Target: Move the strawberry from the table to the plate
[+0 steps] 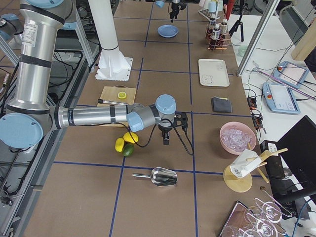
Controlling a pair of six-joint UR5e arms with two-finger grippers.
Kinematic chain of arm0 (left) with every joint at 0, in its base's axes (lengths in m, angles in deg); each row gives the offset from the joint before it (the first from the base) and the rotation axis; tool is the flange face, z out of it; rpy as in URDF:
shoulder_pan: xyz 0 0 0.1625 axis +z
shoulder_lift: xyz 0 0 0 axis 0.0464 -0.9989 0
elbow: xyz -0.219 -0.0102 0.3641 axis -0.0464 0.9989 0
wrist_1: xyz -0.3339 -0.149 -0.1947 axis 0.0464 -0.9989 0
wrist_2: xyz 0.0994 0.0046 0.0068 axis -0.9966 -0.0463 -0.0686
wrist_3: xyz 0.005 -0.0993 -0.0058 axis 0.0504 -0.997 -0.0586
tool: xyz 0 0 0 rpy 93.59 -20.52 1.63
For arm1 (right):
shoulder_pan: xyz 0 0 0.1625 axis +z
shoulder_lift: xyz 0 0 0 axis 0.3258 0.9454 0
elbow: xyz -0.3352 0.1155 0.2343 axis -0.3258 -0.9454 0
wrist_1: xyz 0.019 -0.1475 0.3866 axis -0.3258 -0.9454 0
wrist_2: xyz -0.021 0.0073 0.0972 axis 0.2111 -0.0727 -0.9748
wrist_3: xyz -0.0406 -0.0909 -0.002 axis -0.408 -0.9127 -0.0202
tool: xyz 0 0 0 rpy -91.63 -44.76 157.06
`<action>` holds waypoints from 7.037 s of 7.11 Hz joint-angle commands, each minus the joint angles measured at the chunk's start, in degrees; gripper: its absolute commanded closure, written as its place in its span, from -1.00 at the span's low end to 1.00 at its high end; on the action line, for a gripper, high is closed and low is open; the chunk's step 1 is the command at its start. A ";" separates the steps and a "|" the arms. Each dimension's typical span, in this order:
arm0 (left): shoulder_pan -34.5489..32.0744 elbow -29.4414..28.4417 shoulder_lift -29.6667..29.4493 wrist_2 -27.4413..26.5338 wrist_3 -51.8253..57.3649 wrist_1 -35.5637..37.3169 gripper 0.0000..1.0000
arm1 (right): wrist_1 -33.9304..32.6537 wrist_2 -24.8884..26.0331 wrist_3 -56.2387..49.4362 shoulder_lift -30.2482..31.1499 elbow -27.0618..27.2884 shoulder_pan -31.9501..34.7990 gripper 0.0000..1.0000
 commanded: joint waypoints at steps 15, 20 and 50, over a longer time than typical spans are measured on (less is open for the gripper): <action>9.02 10.48 -16.68 10.00 -47.48 -1.08 1.00 | 0.00 -0.40 0.36 -1.31 0.17 -0.18 -1.00; 33.29 0.05 -37.47 -13.24 -76.19 -1.34 1.00 | 0.00 -0.40 0.45 -1.32 0.17 -0.18 -1.00; 30.16 7.32 -32.48 -19.62 -76.37 -5.12 -1.00 | 17.05 23.42 28.13 -3.51 -7.04 -26.46 1.00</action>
